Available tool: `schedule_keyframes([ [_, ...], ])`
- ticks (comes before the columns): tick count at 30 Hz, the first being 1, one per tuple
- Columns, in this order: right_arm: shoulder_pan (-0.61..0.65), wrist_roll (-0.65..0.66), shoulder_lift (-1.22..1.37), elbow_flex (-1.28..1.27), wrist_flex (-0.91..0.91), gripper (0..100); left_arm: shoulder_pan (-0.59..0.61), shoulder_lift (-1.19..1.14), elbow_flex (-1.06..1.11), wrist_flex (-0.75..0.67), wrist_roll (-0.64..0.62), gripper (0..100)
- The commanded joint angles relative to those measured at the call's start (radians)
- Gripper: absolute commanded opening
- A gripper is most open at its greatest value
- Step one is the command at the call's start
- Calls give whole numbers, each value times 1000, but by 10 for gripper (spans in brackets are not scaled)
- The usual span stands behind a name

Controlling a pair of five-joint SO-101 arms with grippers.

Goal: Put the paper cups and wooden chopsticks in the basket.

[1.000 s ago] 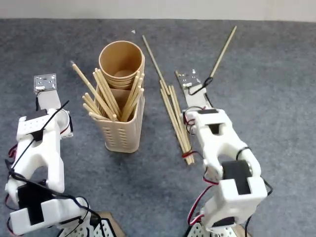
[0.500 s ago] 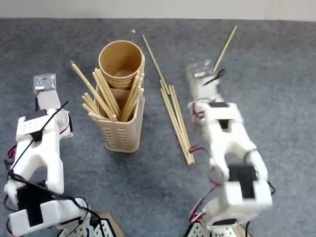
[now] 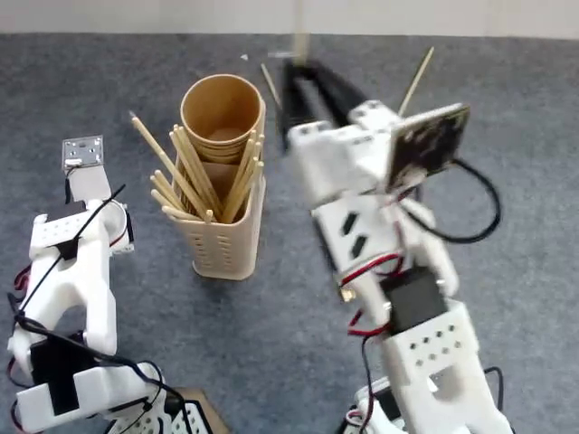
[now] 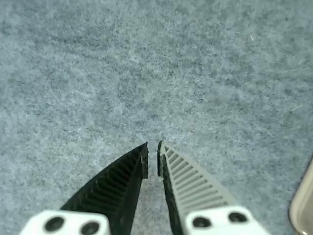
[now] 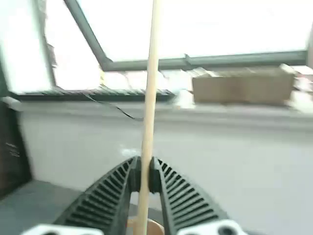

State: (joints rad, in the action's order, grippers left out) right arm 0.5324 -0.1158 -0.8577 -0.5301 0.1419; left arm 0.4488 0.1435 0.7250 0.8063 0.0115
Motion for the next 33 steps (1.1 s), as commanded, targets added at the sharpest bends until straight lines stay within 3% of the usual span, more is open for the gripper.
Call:
schedule_keyframes([
  [1,119,-15,25,-1,-101,5,-13,19,-5,-11,-12,74],
  [6,189,-18,177,-1,-183,5,-7,19,-7,-11,-12,74],
  [12,188,-180,275,-1,-213,5,-8,19,-8,-12,-12,74],
  [16,188,-180,275,1,-162,18,-10,19,-8,-12,-12,74],
  [22,188,-178,275,7,-77,154,-8,19,-7,-11,-11,74],
  [28,186,-41,225,4,-19,152,-8,19,-7,-11,-11,74],
  [30,143,25,171,2,64,152,-8,19,-7,-11,-11,74],
  [33,-28,51,65,12,432,130,-7,19,-7,-11,-11,74],
])
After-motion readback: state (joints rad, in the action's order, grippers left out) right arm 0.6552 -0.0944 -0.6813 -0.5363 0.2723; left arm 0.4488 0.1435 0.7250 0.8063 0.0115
